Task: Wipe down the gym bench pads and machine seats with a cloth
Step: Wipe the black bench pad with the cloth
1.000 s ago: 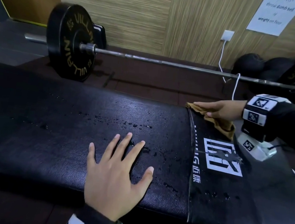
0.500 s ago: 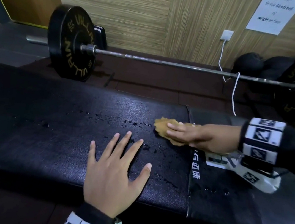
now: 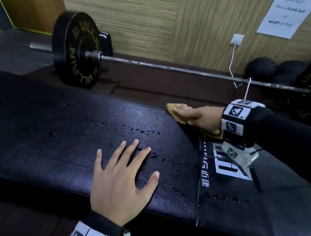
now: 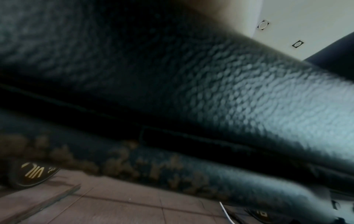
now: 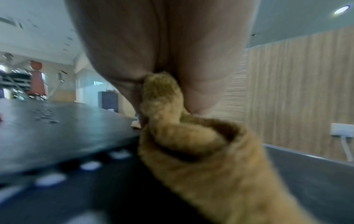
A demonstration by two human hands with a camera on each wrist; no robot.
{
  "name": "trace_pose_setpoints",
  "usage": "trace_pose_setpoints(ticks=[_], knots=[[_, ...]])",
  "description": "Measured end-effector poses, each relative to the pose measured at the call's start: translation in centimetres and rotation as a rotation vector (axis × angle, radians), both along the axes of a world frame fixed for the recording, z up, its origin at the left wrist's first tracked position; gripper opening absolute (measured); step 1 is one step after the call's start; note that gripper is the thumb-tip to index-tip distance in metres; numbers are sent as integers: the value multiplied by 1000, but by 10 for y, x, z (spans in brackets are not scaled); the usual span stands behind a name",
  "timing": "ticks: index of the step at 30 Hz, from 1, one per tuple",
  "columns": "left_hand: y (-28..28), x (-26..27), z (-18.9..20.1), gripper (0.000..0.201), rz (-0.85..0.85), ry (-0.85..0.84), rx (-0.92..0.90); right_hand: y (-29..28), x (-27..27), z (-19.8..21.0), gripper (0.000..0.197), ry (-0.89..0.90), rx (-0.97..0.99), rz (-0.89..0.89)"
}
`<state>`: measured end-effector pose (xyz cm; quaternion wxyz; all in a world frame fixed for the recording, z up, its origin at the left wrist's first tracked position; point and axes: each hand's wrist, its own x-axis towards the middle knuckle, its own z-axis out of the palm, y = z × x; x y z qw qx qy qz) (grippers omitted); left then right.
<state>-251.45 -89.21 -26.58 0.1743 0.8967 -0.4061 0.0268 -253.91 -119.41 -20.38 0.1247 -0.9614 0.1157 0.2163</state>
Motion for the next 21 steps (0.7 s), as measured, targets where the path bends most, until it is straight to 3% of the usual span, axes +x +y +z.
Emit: trace_pose_setpoints(ticks=[6,10,16,21], knots=[[2,1,-6,56,-6,-21,-9,31,-52,6,66,88,146,209],[0,2,-6,56,-4,-23,-22,14,-86,21,64,135,206,123],[-1,1,-4,56,10,-21,-26,-12,-36,14,63,49,-74,-70],[0,0,-2,56,14,-15,-24,10,4,4,61,0,-107,-5]])
